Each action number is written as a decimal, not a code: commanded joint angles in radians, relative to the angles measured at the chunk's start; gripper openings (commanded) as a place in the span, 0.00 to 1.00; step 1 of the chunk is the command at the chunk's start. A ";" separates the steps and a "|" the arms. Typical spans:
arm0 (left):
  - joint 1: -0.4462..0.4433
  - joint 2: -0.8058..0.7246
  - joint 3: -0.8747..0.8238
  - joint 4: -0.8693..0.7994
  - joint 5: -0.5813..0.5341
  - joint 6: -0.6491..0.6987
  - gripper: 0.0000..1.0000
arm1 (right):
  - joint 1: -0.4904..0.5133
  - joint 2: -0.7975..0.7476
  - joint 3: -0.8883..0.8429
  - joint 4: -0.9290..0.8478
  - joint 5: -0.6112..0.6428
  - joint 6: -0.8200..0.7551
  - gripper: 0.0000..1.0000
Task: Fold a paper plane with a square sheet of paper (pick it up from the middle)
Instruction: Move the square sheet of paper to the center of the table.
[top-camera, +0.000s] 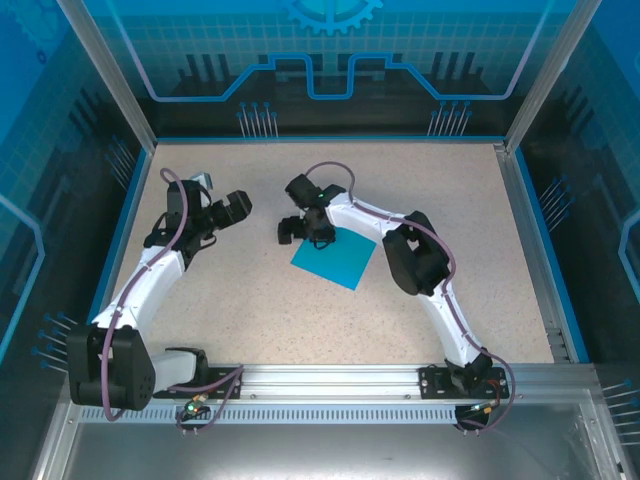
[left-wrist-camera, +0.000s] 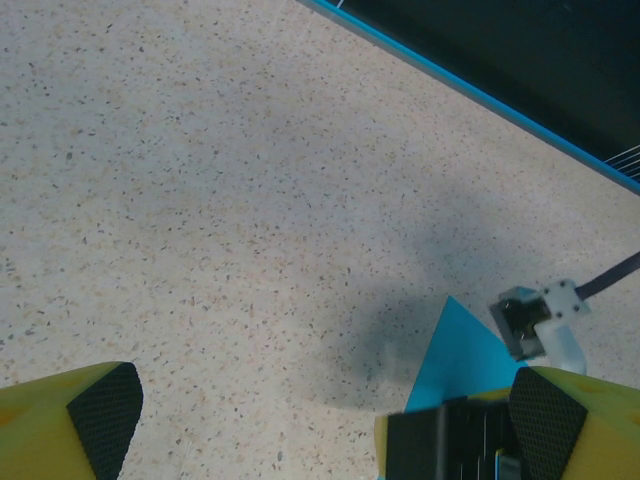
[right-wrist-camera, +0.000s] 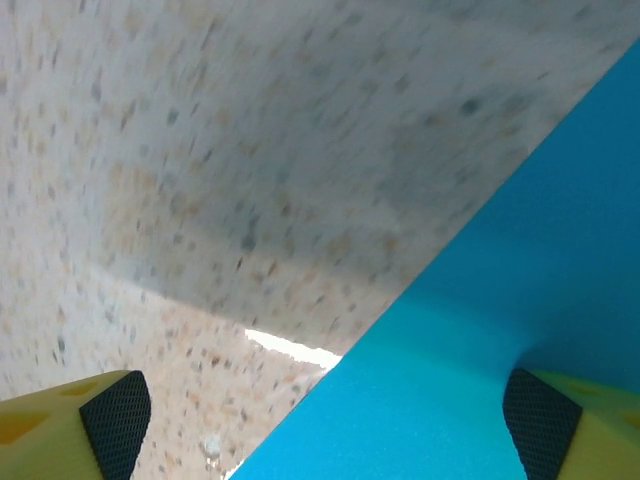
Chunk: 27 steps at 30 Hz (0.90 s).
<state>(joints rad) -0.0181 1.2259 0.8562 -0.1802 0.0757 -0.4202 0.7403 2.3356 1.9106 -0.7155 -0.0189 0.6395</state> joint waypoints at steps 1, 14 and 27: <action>-0.008 0.000 0.026 -0.030 -0.024 0.004 0.99 | 0.060 -0.005 -0.078 -0.104 -0.089 -0.158 0.94; -0.008 0.018 0.079 -0.134 -0.045 -0.051 0.99 | 0.058 -0.373 -0.346 -0.172 -0.047 -0.133 0.96; -0.008 0.072 0.164 -0.268 -0.010 -0.053 0.99 | -0.053 -0.379 -0.346 -0.264 0.179 0.063 0.99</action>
<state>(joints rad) -0.0181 1.2854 0.9863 -0.4068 0.0490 -0.4725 0.6815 1.9163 1.5322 -0.9283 0.1173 0.6559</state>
